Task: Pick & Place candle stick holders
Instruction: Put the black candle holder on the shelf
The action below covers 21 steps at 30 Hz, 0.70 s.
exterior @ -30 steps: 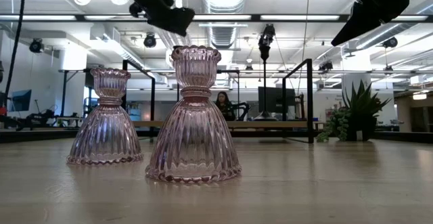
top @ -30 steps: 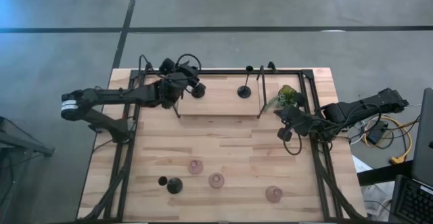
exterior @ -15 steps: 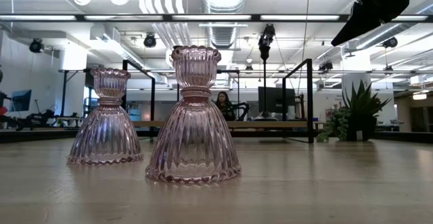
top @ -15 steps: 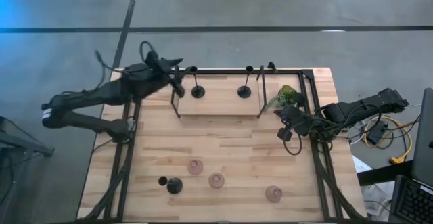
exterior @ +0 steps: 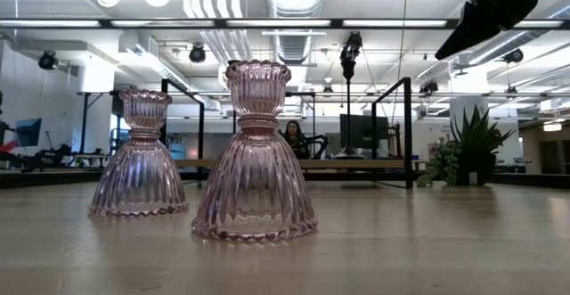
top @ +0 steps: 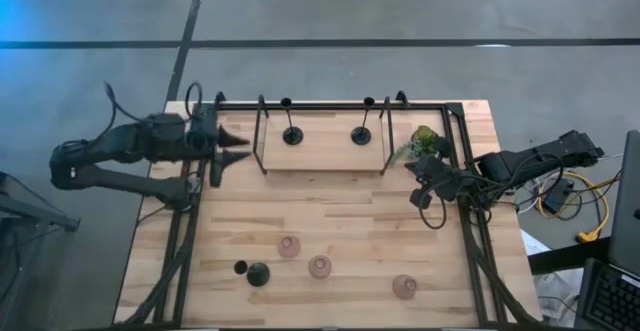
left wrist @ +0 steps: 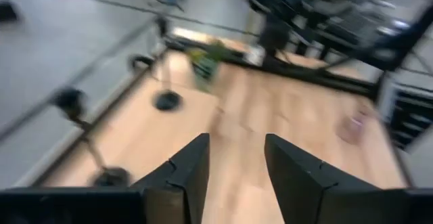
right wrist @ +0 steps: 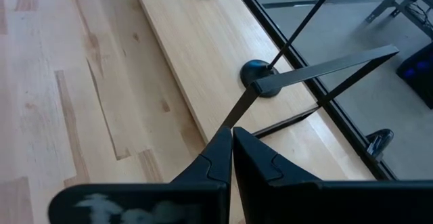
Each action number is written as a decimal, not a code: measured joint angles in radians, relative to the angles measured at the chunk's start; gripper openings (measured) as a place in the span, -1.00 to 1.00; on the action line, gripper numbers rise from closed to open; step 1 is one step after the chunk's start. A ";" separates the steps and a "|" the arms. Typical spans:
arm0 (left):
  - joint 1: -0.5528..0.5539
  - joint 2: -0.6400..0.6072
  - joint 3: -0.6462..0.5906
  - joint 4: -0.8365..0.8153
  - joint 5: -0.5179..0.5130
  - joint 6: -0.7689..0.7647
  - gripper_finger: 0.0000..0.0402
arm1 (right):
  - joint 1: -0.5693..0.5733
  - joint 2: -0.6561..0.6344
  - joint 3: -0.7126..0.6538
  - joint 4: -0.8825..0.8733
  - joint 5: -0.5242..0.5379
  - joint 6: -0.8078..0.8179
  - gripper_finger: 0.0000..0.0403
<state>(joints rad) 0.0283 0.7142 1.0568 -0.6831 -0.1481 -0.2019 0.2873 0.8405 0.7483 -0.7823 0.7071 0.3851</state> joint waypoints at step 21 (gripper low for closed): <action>-1.045 -0.014 -0.315 -0.075 -0.621 -0.670 -0.39 | 0.000 0.000 0.000 0.048 0.000 0.031 -0.96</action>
<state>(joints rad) -1.0165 0.7006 0.7416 -0.7578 -0.7691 -0.8719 0.2872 0.8403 0.7483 -0.7338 0.7074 0.4164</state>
